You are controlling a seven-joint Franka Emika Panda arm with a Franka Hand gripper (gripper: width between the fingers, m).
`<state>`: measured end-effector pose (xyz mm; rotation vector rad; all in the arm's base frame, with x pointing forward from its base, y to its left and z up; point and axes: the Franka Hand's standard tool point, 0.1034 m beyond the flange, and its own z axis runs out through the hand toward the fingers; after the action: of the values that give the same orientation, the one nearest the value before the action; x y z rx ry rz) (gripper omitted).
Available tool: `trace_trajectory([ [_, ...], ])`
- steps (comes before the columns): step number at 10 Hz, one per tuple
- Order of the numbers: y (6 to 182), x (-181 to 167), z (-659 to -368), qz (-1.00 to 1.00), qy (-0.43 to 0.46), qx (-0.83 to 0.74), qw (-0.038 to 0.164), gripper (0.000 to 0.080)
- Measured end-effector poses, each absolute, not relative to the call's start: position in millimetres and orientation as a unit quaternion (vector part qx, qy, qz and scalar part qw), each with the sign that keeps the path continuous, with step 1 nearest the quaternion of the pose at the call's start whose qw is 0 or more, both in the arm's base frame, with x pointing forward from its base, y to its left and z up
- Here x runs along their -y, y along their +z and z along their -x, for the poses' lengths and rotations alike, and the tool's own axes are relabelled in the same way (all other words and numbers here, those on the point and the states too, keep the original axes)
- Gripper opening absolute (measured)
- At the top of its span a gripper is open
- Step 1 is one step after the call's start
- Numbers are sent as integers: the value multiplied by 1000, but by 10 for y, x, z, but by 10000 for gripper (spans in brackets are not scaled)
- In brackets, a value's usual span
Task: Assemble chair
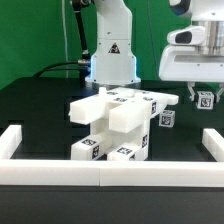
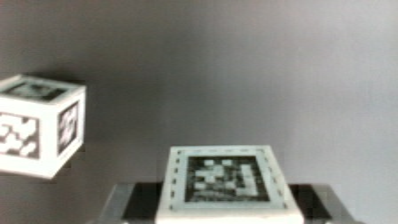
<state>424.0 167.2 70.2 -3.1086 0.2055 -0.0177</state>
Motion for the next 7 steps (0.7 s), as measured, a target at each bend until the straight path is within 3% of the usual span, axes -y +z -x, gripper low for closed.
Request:
trace_trajectory([
  [3,959,-1358,-4571,998,-6,-56,23,281],
  [7,940,-1364,-4555,998,-5,-60,23,281],
])
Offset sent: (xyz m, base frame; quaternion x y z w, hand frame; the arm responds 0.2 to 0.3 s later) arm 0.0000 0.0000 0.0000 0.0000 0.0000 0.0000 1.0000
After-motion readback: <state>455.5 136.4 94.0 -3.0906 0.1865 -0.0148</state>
